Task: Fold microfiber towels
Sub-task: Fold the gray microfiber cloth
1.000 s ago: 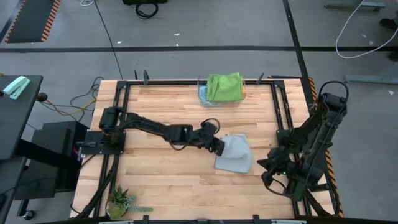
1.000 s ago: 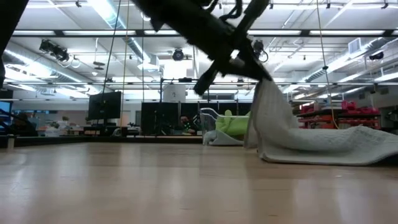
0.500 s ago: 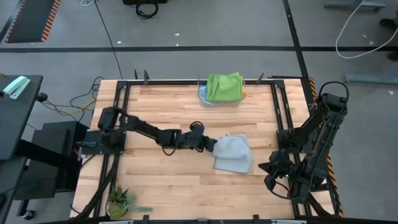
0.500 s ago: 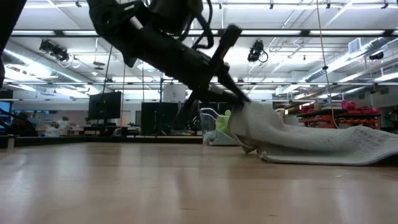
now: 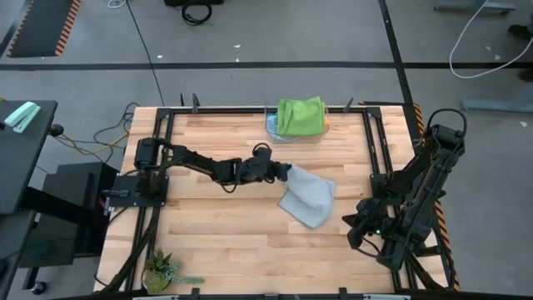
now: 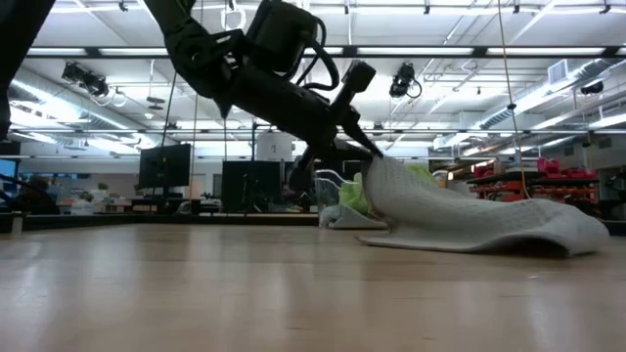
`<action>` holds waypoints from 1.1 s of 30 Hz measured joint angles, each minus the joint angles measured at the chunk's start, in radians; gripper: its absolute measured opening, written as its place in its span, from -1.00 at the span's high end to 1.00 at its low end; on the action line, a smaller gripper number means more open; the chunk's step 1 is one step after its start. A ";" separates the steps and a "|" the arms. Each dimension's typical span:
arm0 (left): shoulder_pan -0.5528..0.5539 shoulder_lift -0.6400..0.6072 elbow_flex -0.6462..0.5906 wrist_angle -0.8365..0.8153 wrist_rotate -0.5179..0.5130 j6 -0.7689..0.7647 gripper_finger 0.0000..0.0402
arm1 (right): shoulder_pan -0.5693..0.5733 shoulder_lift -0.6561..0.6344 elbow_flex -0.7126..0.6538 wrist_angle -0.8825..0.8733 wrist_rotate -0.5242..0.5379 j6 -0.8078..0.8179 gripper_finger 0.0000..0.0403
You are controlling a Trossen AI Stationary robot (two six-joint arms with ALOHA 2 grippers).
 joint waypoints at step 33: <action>-0.157 -0.311 0.000 -0.752 0.090 -0.177 0.22 | 0.108 0.000 -0.114 0.152 -0.079 0.074 0.61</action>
